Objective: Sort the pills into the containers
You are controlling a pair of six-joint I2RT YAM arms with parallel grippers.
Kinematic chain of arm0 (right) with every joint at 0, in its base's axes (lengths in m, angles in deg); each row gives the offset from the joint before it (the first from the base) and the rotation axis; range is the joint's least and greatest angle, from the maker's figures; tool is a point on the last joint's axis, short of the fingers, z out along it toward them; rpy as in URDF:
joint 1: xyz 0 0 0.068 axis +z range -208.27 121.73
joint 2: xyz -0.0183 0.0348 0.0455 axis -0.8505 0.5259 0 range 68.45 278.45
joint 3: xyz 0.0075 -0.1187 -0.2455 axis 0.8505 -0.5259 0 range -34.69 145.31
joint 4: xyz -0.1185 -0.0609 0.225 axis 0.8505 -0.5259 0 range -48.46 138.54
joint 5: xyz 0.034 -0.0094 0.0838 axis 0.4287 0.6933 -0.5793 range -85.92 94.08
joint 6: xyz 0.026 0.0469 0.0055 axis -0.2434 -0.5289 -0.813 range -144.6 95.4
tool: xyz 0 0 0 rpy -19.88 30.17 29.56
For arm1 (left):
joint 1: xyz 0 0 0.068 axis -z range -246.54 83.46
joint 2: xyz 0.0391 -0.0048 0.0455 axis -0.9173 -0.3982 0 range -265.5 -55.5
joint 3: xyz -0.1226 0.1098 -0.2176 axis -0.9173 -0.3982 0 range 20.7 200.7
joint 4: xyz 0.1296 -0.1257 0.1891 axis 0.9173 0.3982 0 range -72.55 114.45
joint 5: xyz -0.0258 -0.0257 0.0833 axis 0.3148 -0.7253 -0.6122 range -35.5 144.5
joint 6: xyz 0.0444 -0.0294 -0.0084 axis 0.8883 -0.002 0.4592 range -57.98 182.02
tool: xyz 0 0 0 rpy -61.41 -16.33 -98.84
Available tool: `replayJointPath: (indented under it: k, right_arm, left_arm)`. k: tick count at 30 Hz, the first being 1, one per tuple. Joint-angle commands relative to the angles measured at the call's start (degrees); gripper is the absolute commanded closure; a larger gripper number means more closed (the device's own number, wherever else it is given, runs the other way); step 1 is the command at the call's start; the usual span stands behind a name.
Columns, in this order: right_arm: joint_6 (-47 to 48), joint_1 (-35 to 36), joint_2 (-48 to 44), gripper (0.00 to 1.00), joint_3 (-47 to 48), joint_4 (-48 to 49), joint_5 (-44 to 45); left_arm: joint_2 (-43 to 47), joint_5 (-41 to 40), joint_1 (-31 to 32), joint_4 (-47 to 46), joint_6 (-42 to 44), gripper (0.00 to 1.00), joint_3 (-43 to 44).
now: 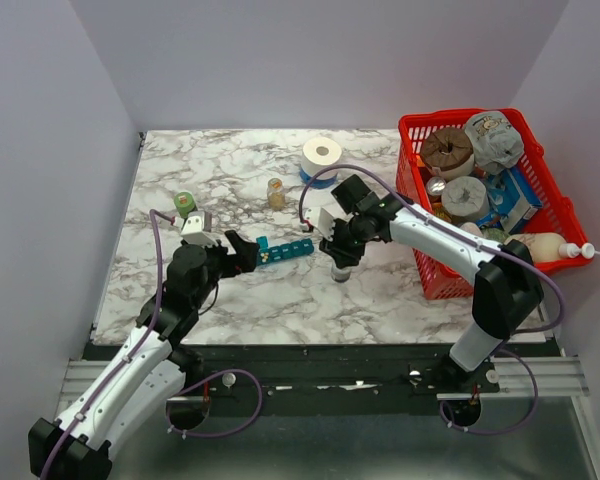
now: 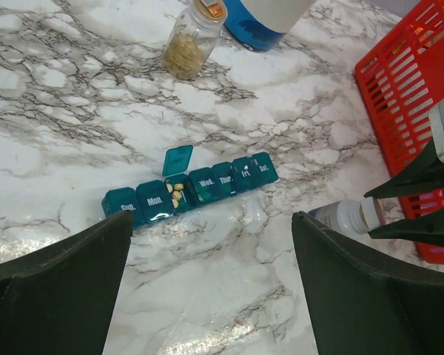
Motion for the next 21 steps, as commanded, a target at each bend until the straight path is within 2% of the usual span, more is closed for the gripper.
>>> replayJointPath:
  k: [1, 21]
  right_arm:
    - [0.6, 0.9, 0.6, 0.73, -0.8, -1.3, 4.8]
    - [0.3, 1.3, -2.4, 0.73, 2.1, -4.6, 5.5]
  left_arm:
    - [1.0, -2.6, -0.2, 1.9, 0.8, 0.04, -0.2]
    - [0.6, -1.8, -0.2, 1.6, 1.0, 0.04, -0.1]
